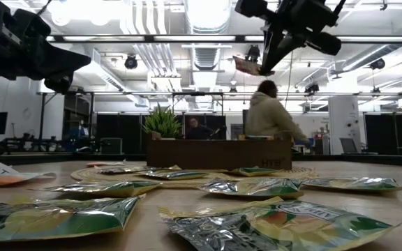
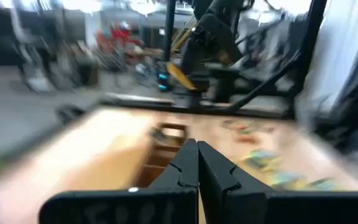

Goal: Pick & Place Tea
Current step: Put the orange tea bag into the right section of the wooden organizer

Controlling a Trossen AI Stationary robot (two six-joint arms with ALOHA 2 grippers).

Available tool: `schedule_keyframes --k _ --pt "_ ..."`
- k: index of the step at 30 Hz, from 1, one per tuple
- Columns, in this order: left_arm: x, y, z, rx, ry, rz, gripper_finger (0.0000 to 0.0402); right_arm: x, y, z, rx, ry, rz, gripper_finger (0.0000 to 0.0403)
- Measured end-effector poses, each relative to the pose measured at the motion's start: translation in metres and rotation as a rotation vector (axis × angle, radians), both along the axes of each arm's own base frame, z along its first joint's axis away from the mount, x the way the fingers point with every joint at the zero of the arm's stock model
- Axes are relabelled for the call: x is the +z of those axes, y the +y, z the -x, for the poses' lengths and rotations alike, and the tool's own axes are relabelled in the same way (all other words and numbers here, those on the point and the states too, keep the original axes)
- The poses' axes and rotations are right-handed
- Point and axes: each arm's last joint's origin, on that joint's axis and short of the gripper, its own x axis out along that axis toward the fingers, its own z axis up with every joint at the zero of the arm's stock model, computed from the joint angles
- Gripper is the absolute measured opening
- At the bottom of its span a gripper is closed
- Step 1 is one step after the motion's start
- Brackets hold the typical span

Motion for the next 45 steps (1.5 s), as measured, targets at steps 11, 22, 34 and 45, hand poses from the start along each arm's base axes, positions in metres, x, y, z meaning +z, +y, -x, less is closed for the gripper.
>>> schedule_keyframes --k 11,22,34,45 --pt "0.002 0.004 0.001 0.15 0.009 -0.183 0.0 0.019 0.003 -0.005 -0.014 -0.073 0.037 0.0008" --pt "0.028 0.003 0.005 0.062 -0.332 0.251 0.0 0.032 0.003 -0.007 -0.063 -0.144 0.002 0.0008" --pt "0.09 0.002 0.002 0.028 -0.255 0.348 0.0 0.033 0.004 -0.008 -0.065 -0.157 -0.006 0.0008" --pt "0.15 0.004 -0.034 0.045 -0.159 0.362 0.0085 0.035 0.004 -0.011 -0.064 -0.189 -0.012 0.0008"
